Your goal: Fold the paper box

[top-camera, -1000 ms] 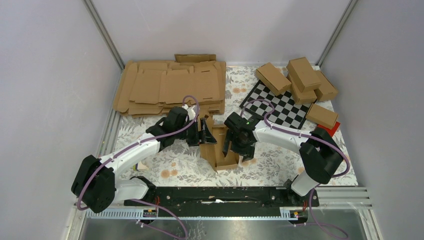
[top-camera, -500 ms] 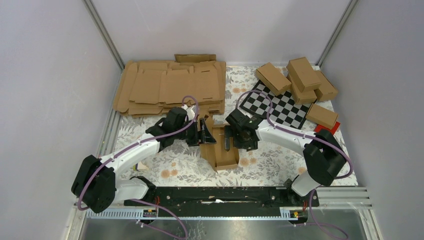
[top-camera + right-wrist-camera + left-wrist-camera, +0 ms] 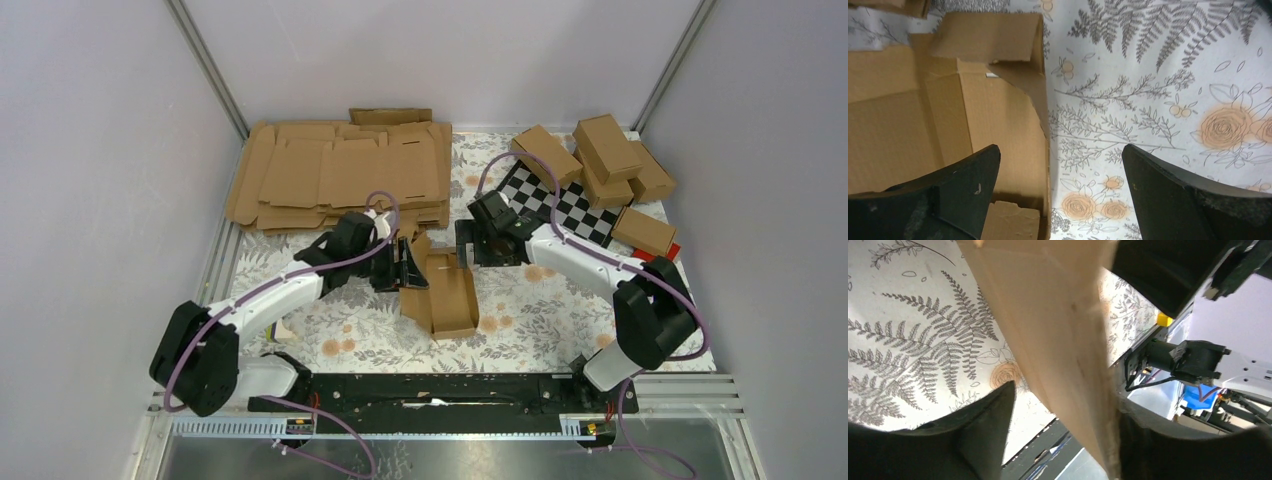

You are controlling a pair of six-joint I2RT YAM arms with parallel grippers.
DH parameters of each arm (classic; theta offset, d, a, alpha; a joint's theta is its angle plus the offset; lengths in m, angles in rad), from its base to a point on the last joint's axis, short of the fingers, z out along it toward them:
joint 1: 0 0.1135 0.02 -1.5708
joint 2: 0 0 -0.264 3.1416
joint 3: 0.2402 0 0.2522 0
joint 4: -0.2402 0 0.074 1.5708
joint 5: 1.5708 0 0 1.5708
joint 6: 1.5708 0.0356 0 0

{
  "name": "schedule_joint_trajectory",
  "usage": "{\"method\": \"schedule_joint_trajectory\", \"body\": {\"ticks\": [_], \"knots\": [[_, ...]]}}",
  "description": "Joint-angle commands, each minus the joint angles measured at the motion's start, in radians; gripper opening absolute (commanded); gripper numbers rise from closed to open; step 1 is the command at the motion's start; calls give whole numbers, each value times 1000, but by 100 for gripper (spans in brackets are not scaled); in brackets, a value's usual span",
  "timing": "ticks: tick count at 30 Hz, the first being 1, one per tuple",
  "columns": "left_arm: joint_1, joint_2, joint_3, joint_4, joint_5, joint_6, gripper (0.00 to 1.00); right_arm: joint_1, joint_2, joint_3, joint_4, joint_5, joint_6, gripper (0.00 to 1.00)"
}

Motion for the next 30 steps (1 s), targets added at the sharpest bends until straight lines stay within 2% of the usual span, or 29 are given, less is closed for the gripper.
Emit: {"method": "schedule_joint_trajectory", "body": {"ticks": [1,3,5,9,15,21,24,26,28,30], "knots": [[9,76,97,-40,25,80,54,-29,-23,31,49,-6,-39,99],[8,108,146,-93,23,114,38,-31,-52,7,64,-13,-42,100],[8,130,194,-151,13,150,29,-32,-84,-20,76,-7,-44,100],[8,185,296,-255,38,224,23,-35,-138,-45,58,21,-39,100],[-3,319,495,-458,69,383,20,-35,-246,-60,-7,91,-28,100],[-59,515,746,-699,99,649,24,-35,-411,-145,1,88,-16,100],[-108,633,894,-817,87,807,30,-34,-493,-211,39,30,-25,100],[-120,703,988,-854,107,843,33,-35,-539,-252,67,9,-22,99],[-127,760,1078,-895,151,884,46,-34,-570,-277,77,9,-19,100],[-140,803,1173,-928,123,922,64,-35,-583,-287,76,7,-26,100]]}}
